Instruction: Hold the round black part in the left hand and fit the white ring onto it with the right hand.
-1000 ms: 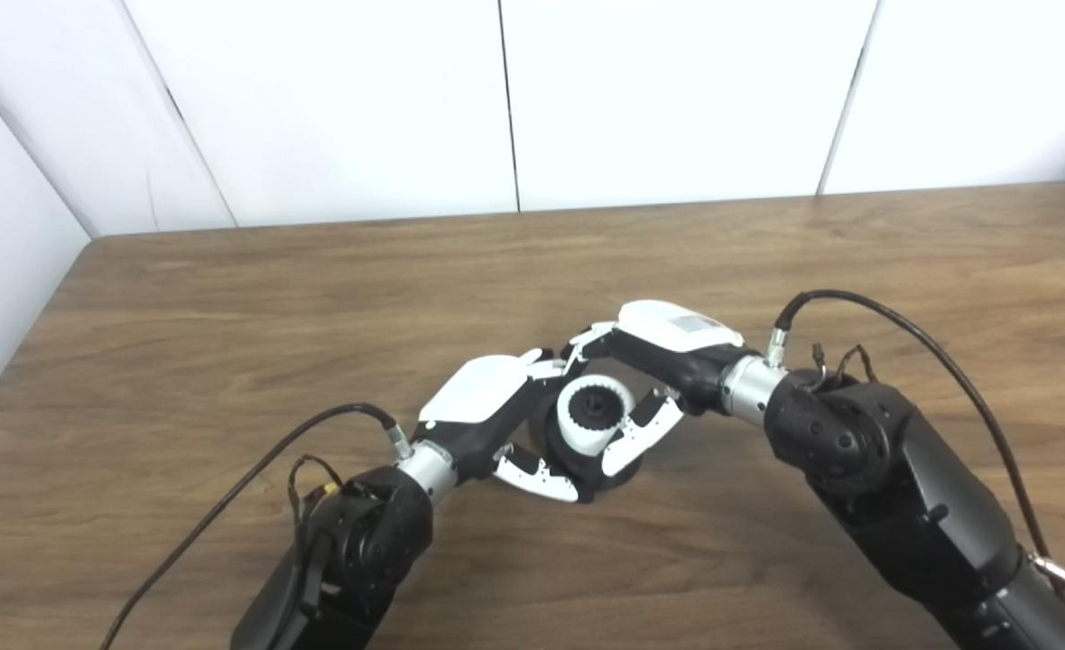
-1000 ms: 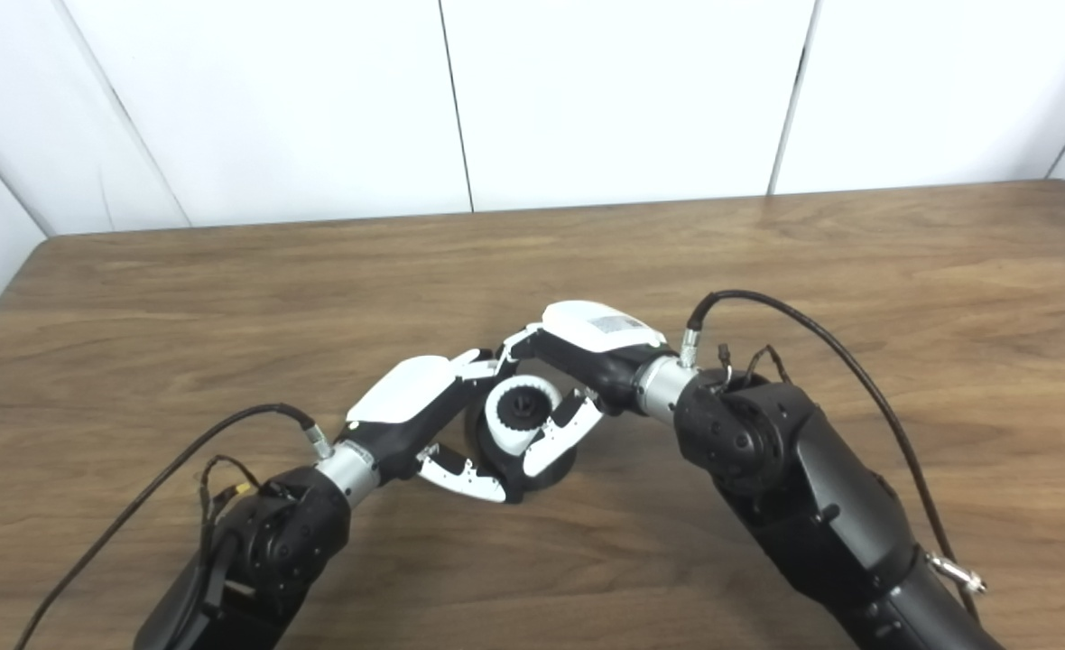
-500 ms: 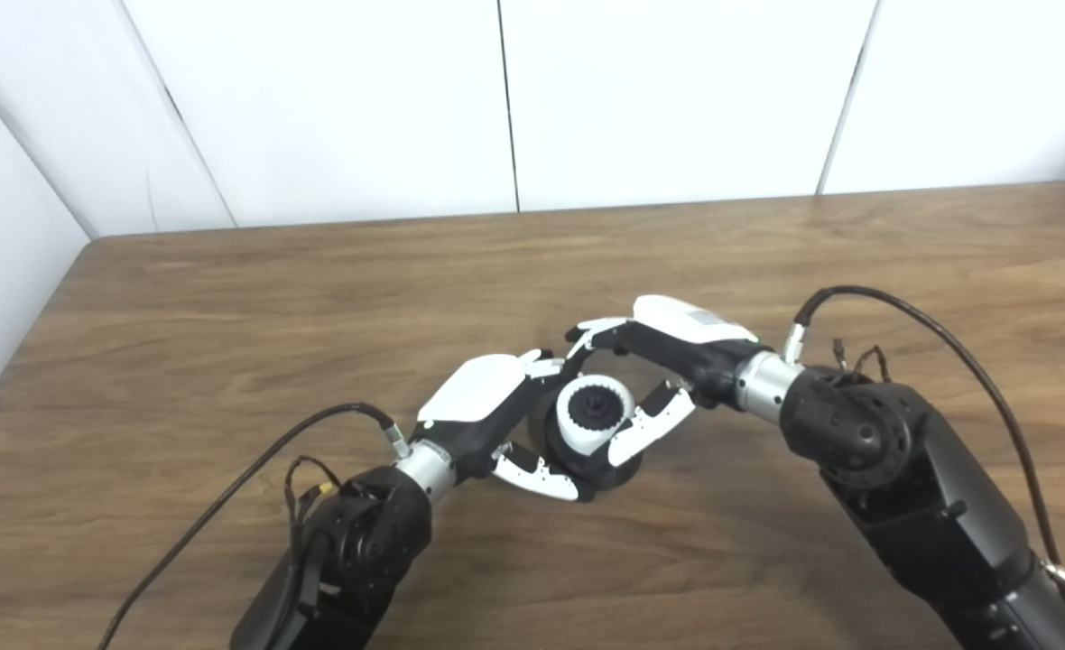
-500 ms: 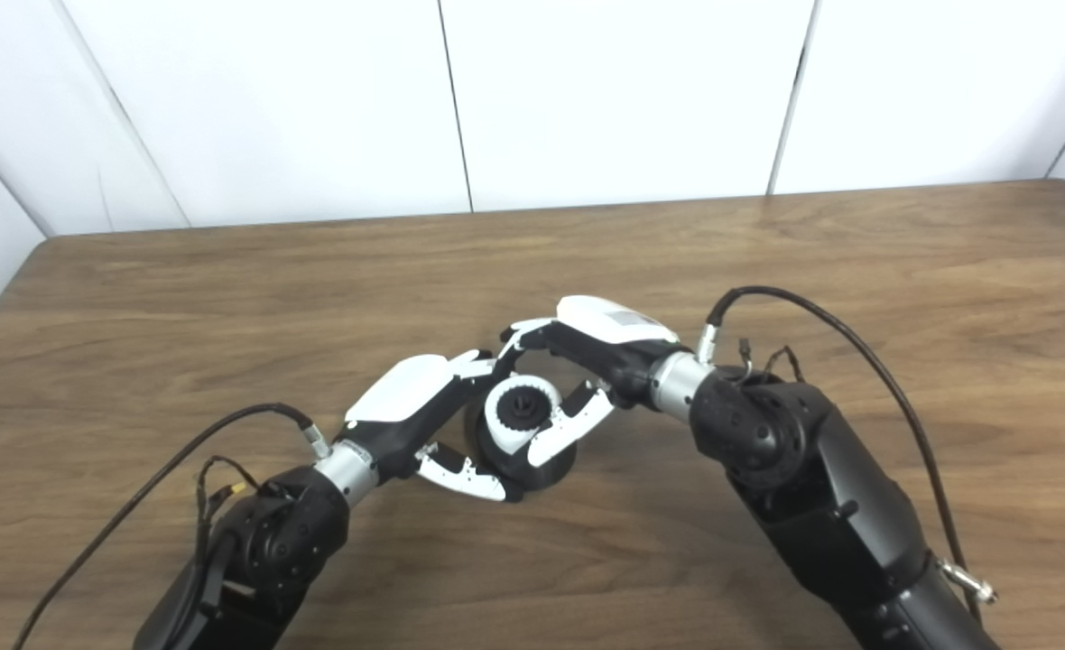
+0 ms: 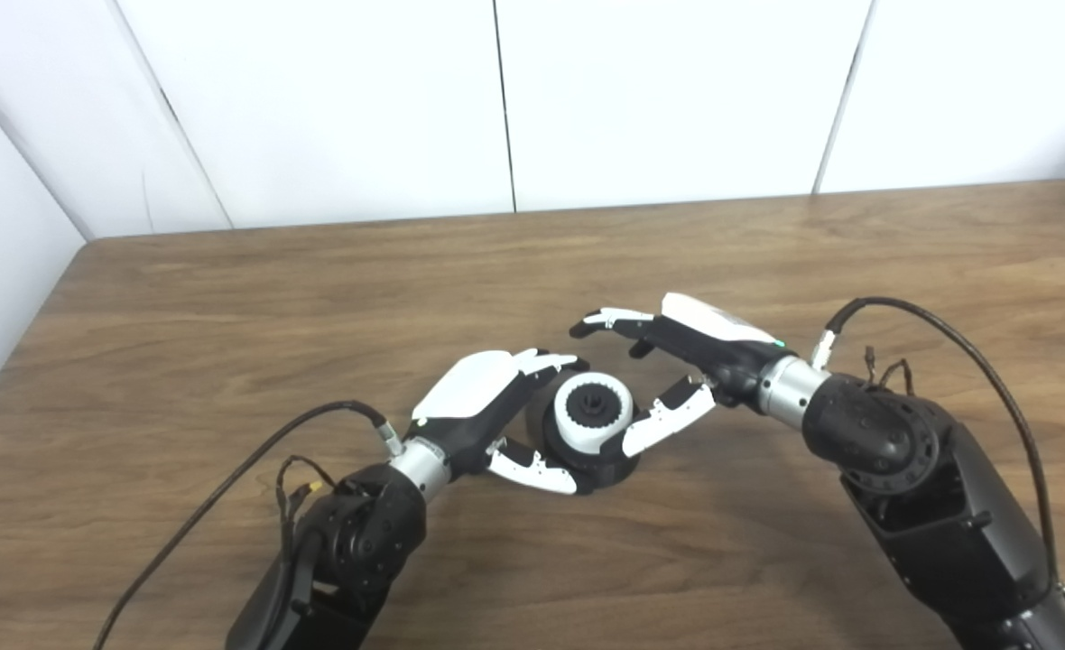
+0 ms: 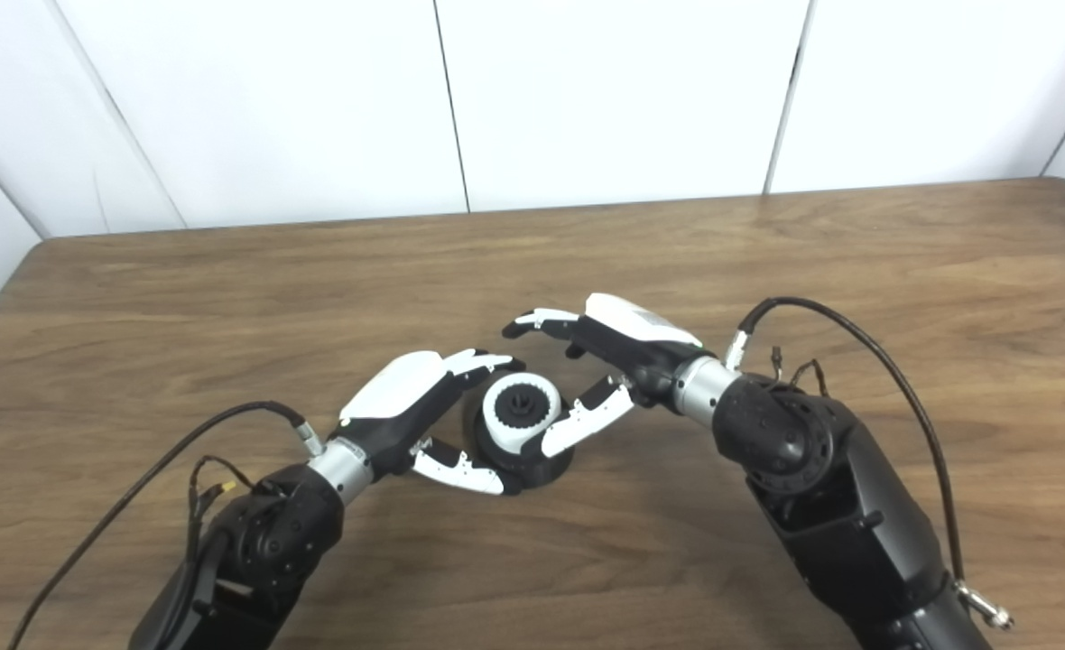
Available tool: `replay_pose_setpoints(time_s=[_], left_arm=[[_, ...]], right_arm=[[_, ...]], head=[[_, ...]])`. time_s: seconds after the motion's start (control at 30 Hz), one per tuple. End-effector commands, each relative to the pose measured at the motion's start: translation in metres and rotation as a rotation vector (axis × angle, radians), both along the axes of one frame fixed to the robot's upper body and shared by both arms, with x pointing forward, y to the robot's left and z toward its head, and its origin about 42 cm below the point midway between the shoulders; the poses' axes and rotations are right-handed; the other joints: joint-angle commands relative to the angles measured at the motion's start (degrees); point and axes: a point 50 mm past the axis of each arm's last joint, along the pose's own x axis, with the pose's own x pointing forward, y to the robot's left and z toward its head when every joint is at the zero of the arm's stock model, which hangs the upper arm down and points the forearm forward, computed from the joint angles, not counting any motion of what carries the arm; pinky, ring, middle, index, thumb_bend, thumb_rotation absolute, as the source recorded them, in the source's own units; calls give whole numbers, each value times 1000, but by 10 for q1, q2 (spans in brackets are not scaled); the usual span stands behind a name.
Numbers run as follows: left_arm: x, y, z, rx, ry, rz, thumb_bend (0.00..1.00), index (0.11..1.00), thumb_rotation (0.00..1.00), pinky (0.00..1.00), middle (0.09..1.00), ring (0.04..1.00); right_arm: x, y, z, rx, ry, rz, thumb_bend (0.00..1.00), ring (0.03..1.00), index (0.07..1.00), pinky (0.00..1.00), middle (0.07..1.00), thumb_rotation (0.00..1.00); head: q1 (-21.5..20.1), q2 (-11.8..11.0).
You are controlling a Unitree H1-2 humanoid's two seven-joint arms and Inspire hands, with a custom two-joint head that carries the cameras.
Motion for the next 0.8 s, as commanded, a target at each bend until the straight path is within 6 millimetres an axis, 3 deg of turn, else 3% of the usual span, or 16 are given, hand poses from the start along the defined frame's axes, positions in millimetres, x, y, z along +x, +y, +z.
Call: replay_pose_setpoints(time_s=[0.0,0.23,0.37,0.5,0.57,0.77], left_arm=[[-2,5,3,-29,27,10,1000,907,359,869,905,952],[-8,13,2,-147,83,47,1000,950,374,816,927,942],[-13,19,-1,-236,114,76,1000,975,466,832,951,945],[-17,23,-2,-297,118,109,952,996,694,857,960,944],[-19,25,-1,-339,113,125,871,1000,817,881,959,943],[-24,29,1,-459,109,197,767,1000,974,963,989,982]], right_arm=[[1,-2,18,45,-70,-8,1000,940,863,794,938,427],[-3,-14,10,136,-40,-60,1000,934,855,828,932,469],[-7,-23,7,214,-34,-114,953,924,862,872,919,531],[-11,-29,1,318,-6,-169,846,923,872,891,909,576],[-12,-32,-1,355,11,-194,719,935,888,901,926,663],[-17,-33,-7,453,21,-280,554,947,895,902,945,864]], head=[[0,0],[-5,-5],[-6,-7],[-7,-7],[-7,-7],[-12,-5]])
